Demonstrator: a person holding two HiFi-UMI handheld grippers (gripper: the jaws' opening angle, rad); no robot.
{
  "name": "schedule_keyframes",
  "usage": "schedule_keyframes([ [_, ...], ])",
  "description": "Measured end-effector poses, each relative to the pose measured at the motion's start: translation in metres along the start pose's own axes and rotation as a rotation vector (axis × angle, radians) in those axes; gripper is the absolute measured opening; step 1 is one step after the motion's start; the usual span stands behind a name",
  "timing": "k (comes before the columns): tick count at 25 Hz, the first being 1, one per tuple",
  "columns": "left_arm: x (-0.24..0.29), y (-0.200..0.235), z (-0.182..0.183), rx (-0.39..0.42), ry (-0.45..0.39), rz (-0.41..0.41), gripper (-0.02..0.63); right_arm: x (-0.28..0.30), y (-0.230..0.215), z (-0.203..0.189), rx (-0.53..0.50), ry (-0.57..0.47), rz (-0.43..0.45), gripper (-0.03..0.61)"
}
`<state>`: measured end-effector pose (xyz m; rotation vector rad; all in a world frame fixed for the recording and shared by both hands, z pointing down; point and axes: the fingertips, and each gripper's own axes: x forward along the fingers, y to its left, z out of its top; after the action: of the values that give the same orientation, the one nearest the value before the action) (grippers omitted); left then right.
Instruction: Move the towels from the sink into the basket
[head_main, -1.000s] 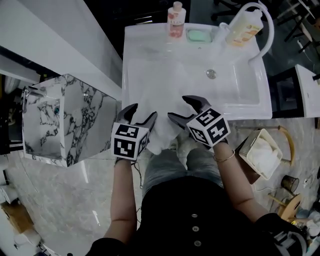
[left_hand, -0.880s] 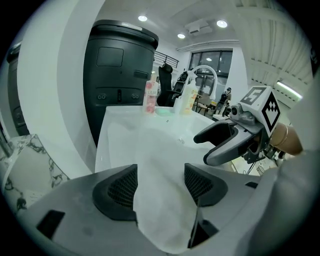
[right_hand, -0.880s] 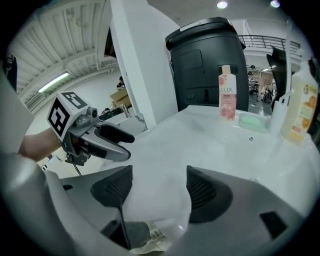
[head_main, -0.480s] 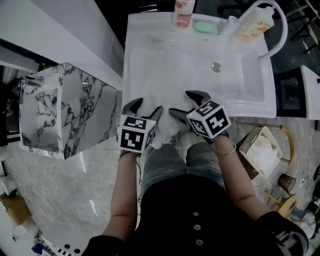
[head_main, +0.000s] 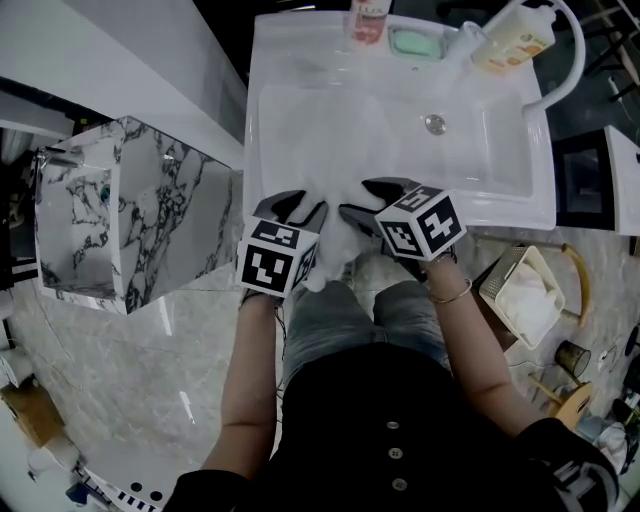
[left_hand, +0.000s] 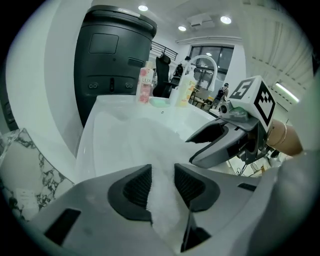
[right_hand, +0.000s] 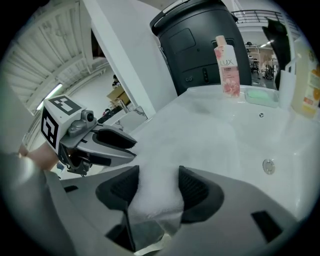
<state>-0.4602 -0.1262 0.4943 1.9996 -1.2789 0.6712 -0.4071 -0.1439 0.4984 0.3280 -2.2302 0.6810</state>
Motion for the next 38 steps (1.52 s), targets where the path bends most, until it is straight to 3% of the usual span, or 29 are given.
schedule_keyframes([
  [5,0.001,-0.005,0.003,0.046,0.006,-0.024,0.098,-0.002,0.008,0.004,-0.073,-0.016,-0.035,0.097],
  [8,-0.001,-0.008,0.006,0.05,0.002,-0.044,0.091,-0.01,0.008,0.007,-0.09,-0.058,-0.054,0.066],
  [14,-0.005,-0.021,0.02,0.053,-0.026,-0.086,0.078,-0.037,0.003,0.017,-0.059,-0.151,-0.055,0.06],
  [25,-0.004,-0.071,0.08,0.183,-0.116,-0.162,0.046,-0.11,-0.018,0.029,-0.02,-0.341,-0.163,0.058],
  [31,-0.001,-0.114,0.119,0.268,-0.174,-0.236,0.046,-0.166,-0.036,0.026,0.002,-0.446,-0.243,0.058],
  [38,0.01,-0.19,0.148,0.346,-0.223,-0.324,0.046,-0.241,-0.058,-0.006,0.043,-0.545,-0.342,0.058],
])
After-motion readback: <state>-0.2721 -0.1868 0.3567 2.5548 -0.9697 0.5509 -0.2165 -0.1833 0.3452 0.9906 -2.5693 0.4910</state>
